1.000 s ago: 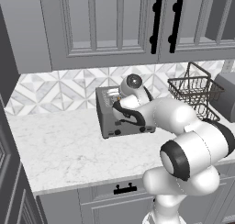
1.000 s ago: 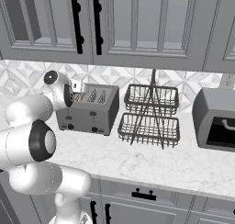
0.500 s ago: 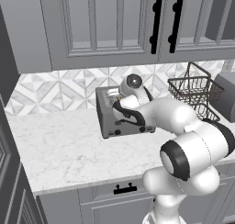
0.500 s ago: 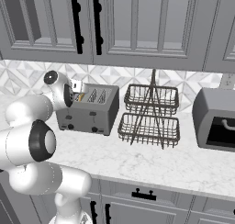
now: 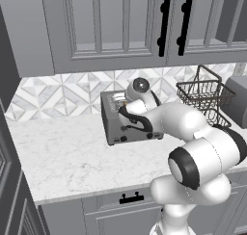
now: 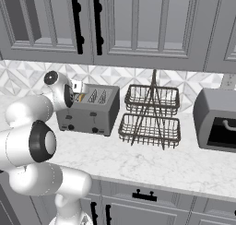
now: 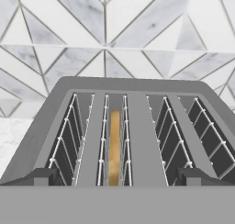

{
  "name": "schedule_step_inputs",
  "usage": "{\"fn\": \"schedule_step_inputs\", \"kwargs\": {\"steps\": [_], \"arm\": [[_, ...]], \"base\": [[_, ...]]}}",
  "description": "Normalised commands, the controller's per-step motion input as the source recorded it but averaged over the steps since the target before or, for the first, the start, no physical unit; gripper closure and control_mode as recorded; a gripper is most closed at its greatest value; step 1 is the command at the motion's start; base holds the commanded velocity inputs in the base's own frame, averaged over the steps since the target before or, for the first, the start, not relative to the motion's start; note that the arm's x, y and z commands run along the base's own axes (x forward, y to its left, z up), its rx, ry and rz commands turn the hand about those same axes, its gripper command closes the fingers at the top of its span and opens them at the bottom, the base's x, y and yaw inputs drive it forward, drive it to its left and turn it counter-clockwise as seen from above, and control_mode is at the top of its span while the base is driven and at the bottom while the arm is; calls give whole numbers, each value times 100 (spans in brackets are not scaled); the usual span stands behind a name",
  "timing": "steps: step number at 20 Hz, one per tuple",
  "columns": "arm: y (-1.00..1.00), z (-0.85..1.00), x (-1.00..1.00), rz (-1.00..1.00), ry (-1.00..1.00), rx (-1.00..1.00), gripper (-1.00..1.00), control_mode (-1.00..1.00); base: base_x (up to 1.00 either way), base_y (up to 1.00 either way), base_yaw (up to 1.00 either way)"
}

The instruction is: Start the toaster. Once the lever pops up, take the bread to the plate on the dining counter.

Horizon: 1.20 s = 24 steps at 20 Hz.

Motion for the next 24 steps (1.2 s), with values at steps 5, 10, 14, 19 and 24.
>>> {"fn": "schedule_step_inputs", "kwargs": {"steps": [5,10,14,19,24], "arm": [[0,0,0,0,0,0,-100,-100],[0,0,0,0,0,0,-100,-100],[0,0,0,0,0,0,-100,-100],[0,0,0,0,0,0,-100,-100],[0,0,0,0,0,0,-100,-100]], "base": [[0,0,0],[0,0,0],[0,0,0],[0,0,0],[0,0,0]]}}
